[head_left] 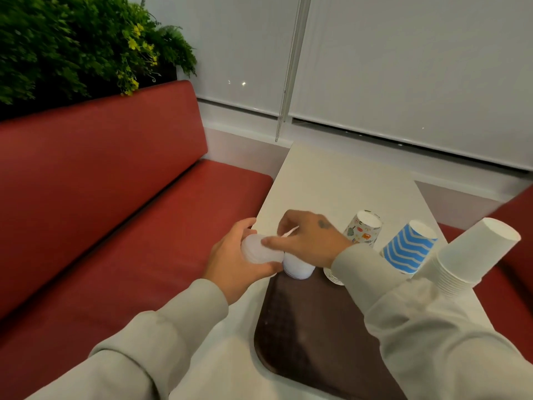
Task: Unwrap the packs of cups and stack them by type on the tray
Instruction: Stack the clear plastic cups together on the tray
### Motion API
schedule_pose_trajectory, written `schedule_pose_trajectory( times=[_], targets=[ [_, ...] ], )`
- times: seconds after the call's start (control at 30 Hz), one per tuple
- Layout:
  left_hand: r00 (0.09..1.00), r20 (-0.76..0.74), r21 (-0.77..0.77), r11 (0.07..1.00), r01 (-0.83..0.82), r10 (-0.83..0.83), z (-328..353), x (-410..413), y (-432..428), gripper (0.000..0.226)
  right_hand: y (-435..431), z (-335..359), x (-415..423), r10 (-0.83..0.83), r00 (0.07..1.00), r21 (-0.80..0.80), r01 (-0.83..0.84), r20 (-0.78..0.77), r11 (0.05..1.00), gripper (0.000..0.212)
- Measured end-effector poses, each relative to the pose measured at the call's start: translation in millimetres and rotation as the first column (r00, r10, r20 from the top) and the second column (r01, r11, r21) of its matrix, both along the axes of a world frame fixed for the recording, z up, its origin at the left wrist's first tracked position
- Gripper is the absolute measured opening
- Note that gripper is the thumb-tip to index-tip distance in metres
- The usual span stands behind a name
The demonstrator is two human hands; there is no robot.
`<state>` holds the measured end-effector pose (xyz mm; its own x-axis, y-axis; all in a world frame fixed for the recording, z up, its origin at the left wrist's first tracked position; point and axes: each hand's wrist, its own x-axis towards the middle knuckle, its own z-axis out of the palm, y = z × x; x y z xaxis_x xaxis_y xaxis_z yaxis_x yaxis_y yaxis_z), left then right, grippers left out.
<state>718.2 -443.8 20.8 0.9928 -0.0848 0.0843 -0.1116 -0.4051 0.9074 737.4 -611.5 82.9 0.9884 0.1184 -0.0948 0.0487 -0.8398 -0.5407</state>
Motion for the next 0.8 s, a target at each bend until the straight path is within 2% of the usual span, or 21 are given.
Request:
schedule_pose_trajectory(
  times=[0.1, 0.43, 0.67, 0.8],
  targets=[
    [1.0, -0.008, -0.041, 0.999, 0.025, -0.025, 5.1, -4.8, -1.8, 0.094, 13.7, -1.9, -10.4, 0.018, 0.996, -0.036, -0.021, -0.09, 0.999, 0.052],
    [0.999, -0.018, -0.003, 0.999, 0.039, -0.039, 15.0, -15.4, 3.9, 0.094, 21.5, 10.9, -29.5, -0.027, 0.997, 0.093, 0.033, -0.067, 0.995, 0.044],
    [0.999, 0.003, -0.031, 0.998, 0.049, -0.049, 8.5, -16.2, 1.4, 0.092, 18.1, 6.6, -27.9, -0.038, 0.997, 0.066, 0.042, -0.063, 0.997, 0.039],
    [1.0, 0.014, -0.018, 1.0, 0.026, -0.025, 3.3, -11.4, 2.7, 0.092, 4.2, 14.6, -17.0, -0.106, 0.994, 0.117, 0.107, -0.017, 0.987, 0.035]
  ],
)
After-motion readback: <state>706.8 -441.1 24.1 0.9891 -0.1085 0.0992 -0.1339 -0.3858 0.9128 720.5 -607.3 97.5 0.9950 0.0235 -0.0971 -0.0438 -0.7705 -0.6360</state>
